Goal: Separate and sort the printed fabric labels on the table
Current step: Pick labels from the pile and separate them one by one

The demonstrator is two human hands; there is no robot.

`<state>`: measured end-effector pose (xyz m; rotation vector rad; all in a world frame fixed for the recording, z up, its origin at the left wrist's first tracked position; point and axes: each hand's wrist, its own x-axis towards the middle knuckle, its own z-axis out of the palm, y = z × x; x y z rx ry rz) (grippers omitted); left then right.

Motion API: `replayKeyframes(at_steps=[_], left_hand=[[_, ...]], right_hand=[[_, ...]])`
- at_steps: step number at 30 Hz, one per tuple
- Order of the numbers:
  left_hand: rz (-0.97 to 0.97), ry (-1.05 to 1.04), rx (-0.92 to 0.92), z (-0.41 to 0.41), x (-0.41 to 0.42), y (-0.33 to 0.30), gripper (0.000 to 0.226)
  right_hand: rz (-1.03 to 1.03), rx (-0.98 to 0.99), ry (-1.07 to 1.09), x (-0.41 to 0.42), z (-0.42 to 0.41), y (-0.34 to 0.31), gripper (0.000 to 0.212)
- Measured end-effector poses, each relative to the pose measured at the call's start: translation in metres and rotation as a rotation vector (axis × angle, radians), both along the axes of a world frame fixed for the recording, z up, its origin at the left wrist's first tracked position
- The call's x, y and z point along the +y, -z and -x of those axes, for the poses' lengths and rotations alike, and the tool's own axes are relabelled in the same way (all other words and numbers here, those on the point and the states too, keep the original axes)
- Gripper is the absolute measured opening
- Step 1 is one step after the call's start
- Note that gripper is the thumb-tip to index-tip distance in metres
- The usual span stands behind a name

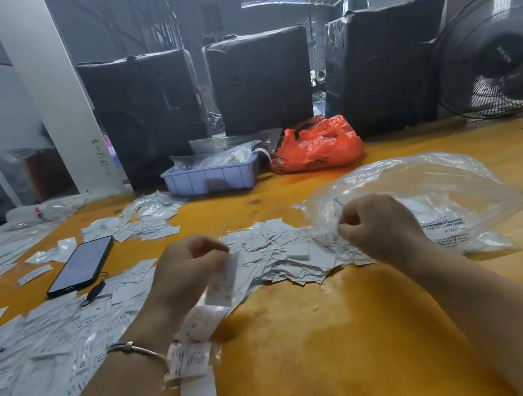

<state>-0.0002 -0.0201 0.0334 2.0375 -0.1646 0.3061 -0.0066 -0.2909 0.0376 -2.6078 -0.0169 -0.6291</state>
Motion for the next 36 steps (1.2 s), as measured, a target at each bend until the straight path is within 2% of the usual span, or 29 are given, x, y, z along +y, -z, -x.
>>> replayKeyframes(at_steps=[3,5,6,9,11,14,16,19,22,24,28,31,34,36], left_hand=[[-0.323,-0.193,0.044,-0.011,0.015,0.008,0.019],[-0.488,-0.259,0.101,-0.015,0.021,0.012,0.017],[-0.543,-0.276,0.115,-0.016,0.023,0.014,0.015],[-0.627,-0.316,0.129,-0.015,0.025,0.015,0.012],[-0.662,-0.342,0.117,-0.014,0.025,0.016,0.012],[-0.736,-0.388,0.095,-0.012,0.023,0.015,0.003],[-0.788,-0.391,0.082,-0.012,0.022,0.015,0.014],[-0.726,-0.366,0.013,-0.011,0.017,0.015,0.021],[-0.667,-0.311,-0.055,-0.009,0.009,0.017,0.016],[-0.592,-0.232,-0.099,-0.006,0.002,0.019,0.011],[-0.358,-0.014,-0.133,-0.001,-0.012,0.021,0.01],[-0.346,0.033,-0.154,0.001,-0.015,0.021,0.007],[-0.336,0.034,-0.187,0.001,-0.015,0.019,0.006],[-0.34,0.036,-0.202,0.001,-0.015,0.019,0.006]], right_hand=[[-0.05,-0.04,0.247,-0.024,-0.008,0.006,0.017],[-0.098,0.011,0.347,-0.038,-0.012,0.01,0.021],[-0.044,0.067,0.377,-0.043,-0.014,0.012,0.024],[0.138,0.222,0.423,-0.048,-0.019,0.014,0.029],[0.144,0.251,0.421,-0.049,-0.02,0.015,0.018],[0.135,0.253,0.427,-0.049,-0.022,0.017,0.019],[0.114,0.221,0.435,-0.049,-0.023,0.018,0.015],[0.093,0.196,0.433,-0.051,-0.026,0.021,0.019],[0.103,0.222,0.412,-0.052,-0.029,0.024,0.035],[0.14,0.23,0.407,-0.05,-0.032,0.025,0.029],[0.074,0.138,0.377,-0.051,-0.034,0.028,0.009],[-0.024,0.098,0.37,-0.051,-0.031,0.028,0.013],[-0.161,-0.094,0.356,-0.044,-0.024,0.022,0.016],[-0.28,-0.176,0.275,-0.037,-0.019,0.016,0.019]])
